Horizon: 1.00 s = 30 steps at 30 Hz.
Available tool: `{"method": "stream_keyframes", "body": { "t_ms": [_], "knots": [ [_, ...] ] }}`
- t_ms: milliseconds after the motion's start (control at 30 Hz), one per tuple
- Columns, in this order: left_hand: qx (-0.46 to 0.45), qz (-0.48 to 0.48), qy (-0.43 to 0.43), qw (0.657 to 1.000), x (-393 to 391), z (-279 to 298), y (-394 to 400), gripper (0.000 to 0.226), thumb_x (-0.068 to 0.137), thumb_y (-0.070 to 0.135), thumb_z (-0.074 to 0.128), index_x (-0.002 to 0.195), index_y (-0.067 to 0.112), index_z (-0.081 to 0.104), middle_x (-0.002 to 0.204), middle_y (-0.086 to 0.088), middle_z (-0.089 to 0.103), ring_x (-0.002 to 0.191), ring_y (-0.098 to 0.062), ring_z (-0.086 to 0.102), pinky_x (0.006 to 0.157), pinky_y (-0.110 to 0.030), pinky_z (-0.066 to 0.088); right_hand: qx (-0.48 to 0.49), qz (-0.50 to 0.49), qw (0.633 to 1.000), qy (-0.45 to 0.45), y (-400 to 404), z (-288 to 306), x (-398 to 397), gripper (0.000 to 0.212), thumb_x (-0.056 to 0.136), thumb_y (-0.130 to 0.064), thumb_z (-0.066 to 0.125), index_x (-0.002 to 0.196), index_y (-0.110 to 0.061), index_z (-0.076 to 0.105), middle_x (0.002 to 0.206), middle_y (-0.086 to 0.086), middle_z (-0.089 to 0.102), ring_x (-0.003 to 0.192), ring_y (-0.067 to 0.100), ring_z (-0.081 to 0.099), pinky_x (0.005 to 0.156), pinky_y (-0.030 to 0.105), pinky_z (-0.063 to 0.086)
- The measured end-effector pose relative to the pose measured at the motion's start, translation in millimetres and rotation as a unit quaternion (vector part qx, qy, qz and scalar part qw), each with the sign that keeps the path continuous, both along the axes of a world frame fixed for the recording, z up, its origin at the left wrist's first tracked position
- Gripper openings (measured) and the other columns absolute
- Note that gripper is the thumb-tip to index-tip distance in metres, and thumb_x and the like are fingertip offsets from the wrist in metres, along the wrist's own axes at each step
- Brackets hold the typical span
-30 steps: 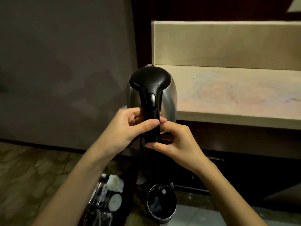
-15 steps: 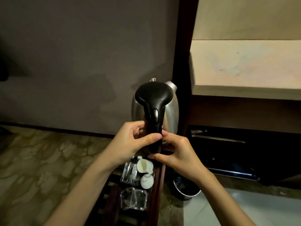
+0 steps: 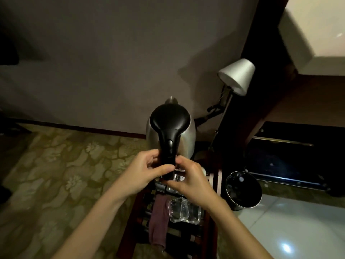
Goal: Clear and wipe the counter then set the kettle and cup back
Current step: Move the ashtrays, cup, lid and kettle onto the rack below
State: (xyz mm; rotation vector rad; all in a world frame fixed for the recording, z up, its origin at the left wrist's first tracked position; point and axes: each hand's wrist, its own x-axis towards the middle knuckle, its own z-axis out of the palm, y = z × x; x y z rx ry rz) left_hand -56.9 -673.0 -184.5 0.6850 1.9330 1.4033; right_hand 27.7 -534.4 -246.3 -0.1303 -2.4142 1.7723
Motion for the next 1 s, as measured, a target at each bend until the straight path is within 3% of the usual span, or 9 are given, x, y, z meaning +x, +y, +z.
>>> {"method": "stream_keyframes", "body": {
  "t_ms": [100, 233, 333, 433, 567, 667, 767, 900, 1000],
  "knots": [
    [-0.014, 0.028, -0.018, 0.999, -15, -48, -19, 0.051, 0.065, 0.040, 0.080, 0.106, 0.014, 0.068, 0.107, 0.002, 0.072, 0.104, -0.011, 0.066, 0.086, -0.018, 0.050, -0.001, 0.008, 1.000, -0.008, -16, -51, -19, 0.033, 0.069, -0.018, 0.072, 0.101, -0.012, 0.064, 0.096, 0.002, 0.062, 0.091, 0.014, 0.062, 0.081, 0.038, 0.052],
    [-0.020, 0.072, -0.059, 0.995, -33, -117, -39, 0.075, 0.050, 0.064, 0.082, 0.104, 0.014, 0.069, 0.105, 0.001, 0.073, 0.103, -0.012, 0.066, 0.084, -0.016, 0.050, -0.011, 0.012, 0.999, -0.042, -43, -125, -41, 0.034, 0.071, -0.018, 0.073, 0.104, -0.015, 0.065, 0.096, -0.002, 0.060, 0.090, 0.010, 0.061, 0.079, 0.034, 0.052],
    [-0.023, 0.089, -0.088, 0.992, -46, -175, -51, 0.078, 0.048, 0.057, 0.085, 0.106, 0.008, 0.067, 0.104, -0.005, 0.073, 0.102, -0.017, 0.067, 0.084, -0.019, 0.052, -0.018, 0.019, 0.998, -0.064, -57, -184, -56, 0.036, 0.073, -0.017, 0.074, 0.108, -0.019, 0.065, 0.100, -0.003, 0.060, 0.093, 0.009, 0.060, 0.082, 0.029, 0.051],
    [-0.039, 0.098, -0.110, 0.988, -57, -231, -60, 0.065, 0.054, 0.041, 0.080, 0.107, 0.006, 0.066, 0.102, -0.004, 0.074, 0.103, -0.018, 0.067, 0.086, -0.021, 0.052, -0.005, 0.028, 0.996, -0.082, -67, -238, -67, 0.037, 0.074, -0.019, 0.073, 0.110, -0.023, 0.064, 0.101, -0.004, 0.059, 0.093, 0.007, 0.059, 0.083, 0.026, 0.050],
    [-0.060, 0.096, -0.114, 0.987, -65, -296, -65, 0.056, 0.059, 0.041, 0.075, 0.105, 0.010, 0.067, 0.102, -0.002, 0.074, 0.103, -0.016, 0.067, 0.094, -0.029, 0.049, -0.006, 0.035, 0.994, -0.106, -75, -302, -77, 0.033, 0.077, -0.018, 0.072, 0.109, -0.017, 0.065, 0.099, -0.003, 0.058, 0.092, 0.006, 0.059, 0.083, 0.029, 0.051],
    [-0.070, 0.103, -0.119, 0.985, -68, -336, -68, 0.051, 0.061, 0.038, 0.077, 0.104, 0.012, 0.067, 0.101, 0.000, 0.074, 0.102, -0.014, 0.067, 0.092, -0.027, 0.049, 0.010, 0.044, 0.992, -0.117, -77, -337, -81, 0.034, 0.077, -0.017, 0.072, 0.111, -0.018, 0.065, 0.101, -0.004, 0.058, 0.094, 0.008, 0.060, 0.085, 0.028, 0.051],
    [-0.074, 0.117, -0.128, 0.982, -68, -360, -72, 0.042, 0.066, 0.020, 0.075, 0.106, 0.009, 0.066, 0.103, -0.002, 0.074, 0.101, -0.015, 0.067, 0.086, -0.020, 0.051, 0.027, 0.037, 0.992, -0.114, -79, -357, -84, 0.029, 0.077, -0.014, 0.072, 0.105, -0.015, 0.064, 0.098, -0.004, 0.057, 0.092, 0.010, 0.059, 0.081, 0.025, 0.049],
    [-0.073, 0.110, -0.137, 0.982, -70, -372, -73, 0.044, 0.066, 0.020, 0.085, 0.104, 0.012, 0.067, 0.104, 0.000, 0.074, 0.101, -0.011, 0.067, 0.087, -0.020, 0.051, 0.027, 0.011, 0.994, -0.105, -84, -369, -85, 0.024, 0.079, -0.012, 0.070, 0.103, -0.013, 0.064, 0.097, -0.001, 0.056, 0.088, 0.011, 0.059, 0.077, 0.026, 0.050],
    [-0.080, 0.105, -0.132, 0.982, -72, -372, -71, 0.035, 0.071, 0.008, 0.075, 0.105, 0.013, 0.067, 0.104, 0.003, 0.074, 0.101, -0.009, 0.067, 0.084, -0.018, 0.051, 0.021, -0.014, 0.995, -0.101, -87, -367, -83, 0.023, 0.079, -0.009, 0.068, 0.101, -0.009, 0.064, 0.097, -0.001, 0.056, 0.088, 0.011, 0.059, 0.077, 0.023, 0.050]
  ]
}}
